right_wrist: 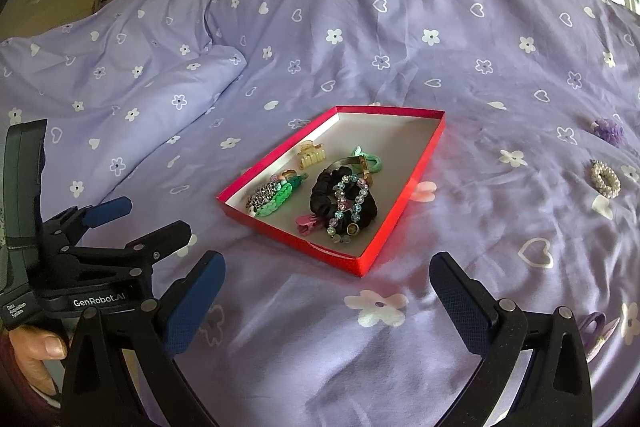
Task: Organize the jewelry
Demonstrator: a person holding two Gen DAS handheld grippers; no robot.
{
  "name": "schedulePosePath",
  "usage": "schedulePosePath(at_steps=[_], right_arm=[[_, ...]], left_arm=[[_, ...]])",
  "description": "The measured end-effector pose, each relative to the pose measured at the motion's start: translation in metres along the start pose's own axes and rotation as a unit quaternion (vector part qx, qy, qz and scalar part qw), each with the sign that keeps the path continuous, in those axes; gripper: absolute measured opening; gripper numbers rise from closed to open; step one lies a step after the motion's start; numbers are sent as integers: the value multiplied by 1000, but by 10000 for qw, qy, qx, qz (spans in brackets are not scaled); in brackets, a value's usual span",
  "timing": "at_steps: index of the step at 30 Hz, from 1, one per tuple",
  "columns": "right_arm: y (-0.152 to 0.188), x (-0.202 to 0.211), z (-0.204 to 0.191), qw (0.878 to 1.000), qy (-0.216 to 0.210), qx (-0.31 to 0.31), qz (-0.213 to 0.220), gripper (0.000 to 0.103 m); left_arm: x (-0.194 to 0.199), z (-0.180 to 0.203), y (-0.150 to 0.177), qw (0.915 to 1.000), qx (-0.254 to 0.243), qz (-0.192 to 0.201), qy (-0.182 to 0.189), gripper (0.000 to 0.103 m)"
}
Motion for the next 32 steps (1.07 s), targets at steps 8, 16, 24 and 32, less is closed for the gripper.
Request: schedulePosePath(at_steps=[8,16,24,32], right_arm=[[0,0,0,10000,-1,-6,-4,103],[-2,0,-3,10000,-16,13,-1,103],[-1,0,-2,10000,-12,7,-4,103],[-4,-6,4,9999,-30,-75,-73,103]], left_arm=[[1,1,0,10000,-7,-4,1,103],[1,2,0,10000,-10,-3,11,103],[0,3,-1,10000,8,-31,28,103],[-9,6,-2,9997,67,-151,164,103]])
Point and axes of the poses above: each gripper's, at about its wrist camera, not at the fingertips, and x roughly against the way its jaws point, z to its right, y to its underside, the point moved 9 cm from there along -x, roughly the way its jaws point, and after that the axes turned 15 degrees about -y, right-handed, at the moved point
